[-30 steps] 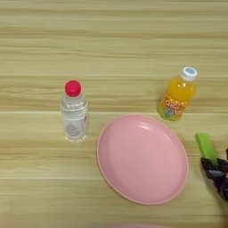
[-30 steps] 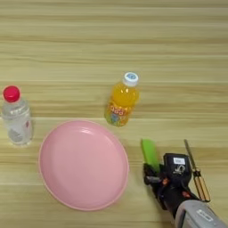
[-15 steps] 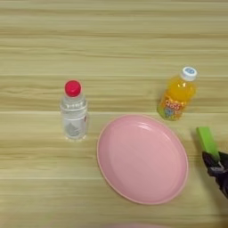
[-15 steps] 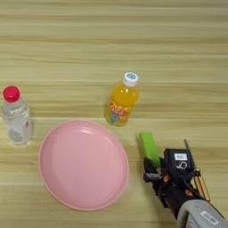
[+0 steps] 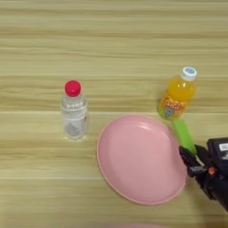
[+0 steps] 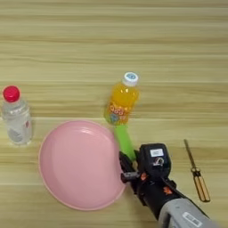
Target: Move the objects on the table
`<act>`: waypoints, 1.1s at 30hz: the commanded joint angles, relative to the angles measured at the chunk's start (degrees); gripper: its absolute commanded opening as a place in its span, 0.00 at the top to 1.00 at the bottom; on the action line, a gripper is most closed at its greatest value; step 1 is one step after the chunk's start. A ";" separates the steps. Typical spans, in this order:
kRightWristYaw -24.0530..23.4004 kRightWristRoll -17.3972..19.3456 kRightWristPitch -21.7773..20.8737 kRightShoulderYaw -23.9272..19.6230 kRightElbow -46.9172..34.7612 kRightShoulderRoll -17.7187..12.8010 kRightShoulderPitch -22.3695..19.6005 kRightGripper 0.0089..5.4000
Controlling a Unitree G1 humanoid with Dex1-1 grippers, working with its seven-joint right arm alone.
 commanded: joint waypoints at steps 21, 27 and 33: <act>-4.34 -5.70 -3.41 18.71 7.76 0.00 -5.82 0.74; -4.29 -5.81 -4.00 19.05 9.63 -0.08 -6.16 0.74; -4.40 -5.96 -4.11 19.60 9.74 -0.18 -6.22 0.71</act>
